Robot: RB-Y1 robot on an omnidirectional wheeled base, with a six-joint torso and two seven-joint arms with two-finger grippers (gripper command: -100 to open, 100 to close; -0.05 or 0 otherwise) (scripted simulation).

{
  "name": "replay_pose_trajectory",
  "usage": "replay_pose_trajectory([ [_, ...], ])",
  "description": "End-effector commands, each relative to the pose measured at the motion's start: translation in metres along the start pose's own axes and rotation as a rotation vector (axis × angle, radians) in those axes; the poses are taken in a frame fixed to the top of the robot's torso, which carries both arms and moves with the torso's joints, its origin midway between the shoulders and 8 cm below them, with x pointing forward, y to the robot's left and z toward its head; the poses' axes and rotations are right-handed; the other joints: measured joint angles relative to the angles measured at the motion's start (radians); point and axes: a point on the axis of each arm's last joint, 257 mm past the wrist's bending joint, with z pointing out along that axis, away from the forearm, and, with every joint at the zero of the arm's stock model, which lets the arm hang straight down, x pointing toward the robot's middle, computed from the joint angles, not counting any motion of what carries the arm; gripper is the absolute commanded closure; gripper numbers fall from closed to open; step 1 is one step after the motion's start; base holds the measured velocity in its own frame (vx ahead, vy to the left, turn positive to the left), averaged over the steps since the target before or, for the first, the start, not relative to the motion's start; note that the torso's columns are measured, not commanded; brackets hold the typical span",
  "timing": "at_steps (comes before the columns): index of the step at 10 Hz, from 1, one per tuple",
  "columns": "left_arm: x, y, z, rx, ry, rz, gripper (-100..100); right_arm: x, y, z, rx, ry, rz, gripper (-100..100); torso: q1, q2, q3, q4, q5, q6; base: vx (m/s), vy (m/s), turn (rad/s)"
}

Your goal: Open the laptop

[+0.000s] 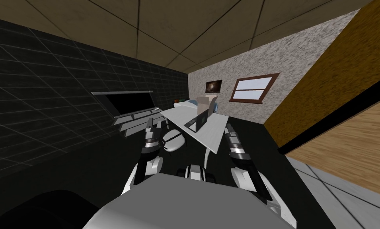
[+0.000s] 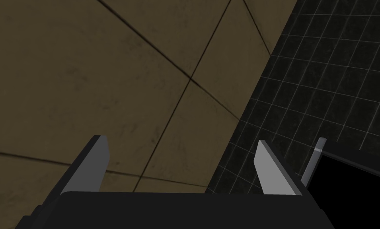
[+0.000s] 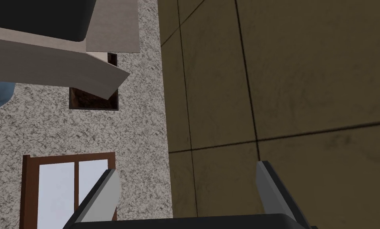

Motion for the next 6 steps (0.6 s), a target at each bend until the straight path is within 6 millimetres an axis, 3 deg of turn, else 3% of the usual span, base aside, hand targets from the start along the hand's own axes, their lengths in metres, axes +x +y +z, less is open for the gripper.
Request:
replay_pose_trajectory([
  [1,0.0,0.0,0.0,0.0,0.0,0.0,0,0.011,-0.013,0.006,-0.002,0.067,-0.134,-100,0.0,0.0,0.0,0.0,0.0,0.0,-0.013,0.096,0.044],
  [6,0.0,0.0,0.0,0.0,0.0,0.0,0,0.028,-0.041,0.02,-0.021,0.185,-0.425,-100,-0.002,0.0,0.0,0.0,-0.001,0.0,-0.025,0.098,0.051],
])
